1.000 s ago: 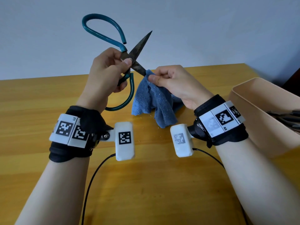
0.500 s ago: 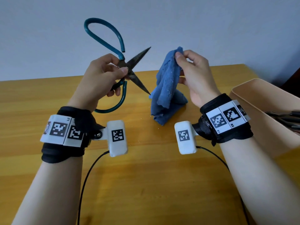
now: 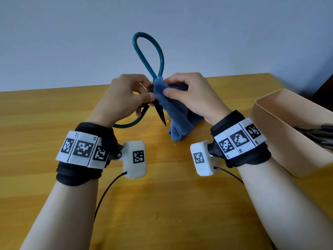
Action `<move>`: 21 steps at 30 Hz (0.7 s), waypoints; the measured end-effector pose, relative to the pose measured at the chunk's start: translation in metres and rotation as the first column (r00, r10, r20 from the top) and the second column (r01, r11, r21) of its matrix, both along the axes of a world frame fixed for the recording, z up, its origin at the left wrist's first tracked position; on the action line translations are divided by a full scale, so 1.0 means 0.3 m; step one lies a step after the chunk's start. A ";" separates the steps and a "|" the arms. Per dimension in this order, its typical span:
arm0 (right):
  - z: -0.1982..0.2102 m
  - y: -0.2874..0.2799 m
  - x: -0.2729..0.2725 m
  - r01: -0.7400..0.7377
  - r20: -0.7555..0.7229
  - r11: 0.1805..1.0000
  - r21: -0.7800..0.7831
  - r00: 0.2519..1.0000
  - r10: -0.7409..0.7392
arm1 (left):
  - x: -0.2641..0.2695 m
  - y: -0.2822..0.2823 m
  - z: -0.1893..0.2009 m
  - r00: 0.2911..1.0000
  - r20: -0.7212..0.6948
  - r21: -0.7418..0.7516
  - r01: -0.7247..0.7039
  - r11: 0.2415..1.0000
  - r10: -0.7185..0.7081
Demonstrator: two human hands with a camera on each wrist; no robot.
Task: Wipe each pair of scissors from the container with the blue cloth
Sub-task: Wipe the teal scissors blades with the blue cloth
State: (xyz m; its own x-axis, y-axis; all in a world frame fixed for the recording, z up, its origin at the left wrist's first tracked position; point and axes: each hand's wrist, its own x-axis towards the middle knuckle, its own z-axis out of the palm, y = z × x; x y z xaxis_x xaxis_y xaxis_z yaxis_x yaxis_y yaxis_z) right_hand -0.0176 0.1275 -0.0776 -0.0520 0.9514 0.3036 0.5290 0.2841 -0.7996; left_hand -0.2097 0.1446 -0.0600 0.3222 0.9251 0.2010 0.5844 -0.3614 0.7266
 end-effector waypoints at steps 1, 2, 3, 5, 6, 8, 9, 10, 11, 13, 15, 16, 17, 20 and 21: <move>-0.006 0.002 -0.004 0.008 0.072 1.000 0.008 0.997 -0.009 | 0.002 -0.002 0.000 1.000 -0.010 0.003 0.006 1.000 -0.006; -0.008 0.003 -0.009 0.018 0.134 1.000 0.018 0.991 -0.020 | 0.006 -0.004 0.000 1.000 -0.019 0.007 0.013 1.000 -0.013; -0.011 0.004 -0.012 0.026 0.168 0.999 0.027 0.985 -0.031 | 0.010 -0.006 0.001 0.999 -0.028 0.012 0.021 1.000 -0.020; -0.014 0.007 -0.008 0.035 0.175 0.999 0.038 0.984 -0.041 | 0.019 -0.009 0.001 0.998 -0.049 0.027 0.034 0.999 -0.032; -0.012 0.005 -0.005 0.035 0.166 0.999 0.038 0.985 -0.041 | 0.023 -0.009 0.002 0.998 -0.059 0.033 0.036 0.999 -0.034; -0.006 0.004 0.006 0.025 0.147 0.999 0.032 0.989 -0.030 | 0.027 -0.010 0.003 0.997 -0.067 0.037 0.040 0.999 -0.037; -0.003 0.002 0.010 0.018 0.148 0.999 0.035 0.989 -0.023 | 0.028 -0.010 0.003 0.997 -0.064 0.036 0.041 0.998 -0.039; 0.001 0.001 0.013 0.015 0.156 0.999 0.037 0.988 -0.020 | 0.029 -0.009 0.003 0.997 -0.060 0.035 0.041 0.999 -0.039; 0.005 -0.001 0.014 0.011 0.162 0.999 0.035 0.987 -0.016 | 0.029 -0.010 0.003 0.998 -0.057 0.032 0.042 0.999 -0.041; 0.007 -0.001 0.018 -0.002 0.175 1.000 0.014 0.985 -0.001 | 0.028 -0.010 0.003 0.997 -0.058 0.022 0.046 0.999 -0.044; 0.004 0.001 0.023 -0.015 0.182 1.000 -0.008 0.983 0.016 | 0.029 -0.011 0.002 0.997 -0.061 0.016 0.046 0.999 -0.045; 0.003 0.002 0.025 -0.020 0.175 1.000 -0.015 0.984 0.022 | 0.028 -0.011 0.002 0.997 -0.061 0.017 0.044 0.999 -0.043; 0.002 0.003 0.025 -0.022 0.162 1.000 -0.018 0.986 0.025 | 0.027 -0.010 0.001 0.997 -0.059 0.018 0.041 0.999 -0.040; -0.003 0.006 0.021 -0.006 0.115 1.000 -0.003 0.993 0.006 | 0.025 -0.006 -0.001 0.997 -0.054 0.017 0.049 0.999 -0.048; -0.006 0.007 0.021 0.006 0.098 1.000 0.006 0.995 -0.007 | 0.024 -0.005 -0.001 0.997 -0.054 0.019 0.054 0.998 -0.053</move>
State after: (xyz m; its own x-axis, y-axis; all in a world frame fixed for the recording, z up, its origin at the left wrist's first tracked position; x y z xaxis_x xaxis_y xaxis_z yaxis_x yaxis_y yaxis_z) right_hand -0.0111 0.1295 -0.0794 -0.0754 0.9500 0.3028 0.6065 0.2848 -0.7423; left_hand -0.2024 0.1431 -0.0603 0.3818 0.9022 0.2006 0.6016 -0.4073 0.6871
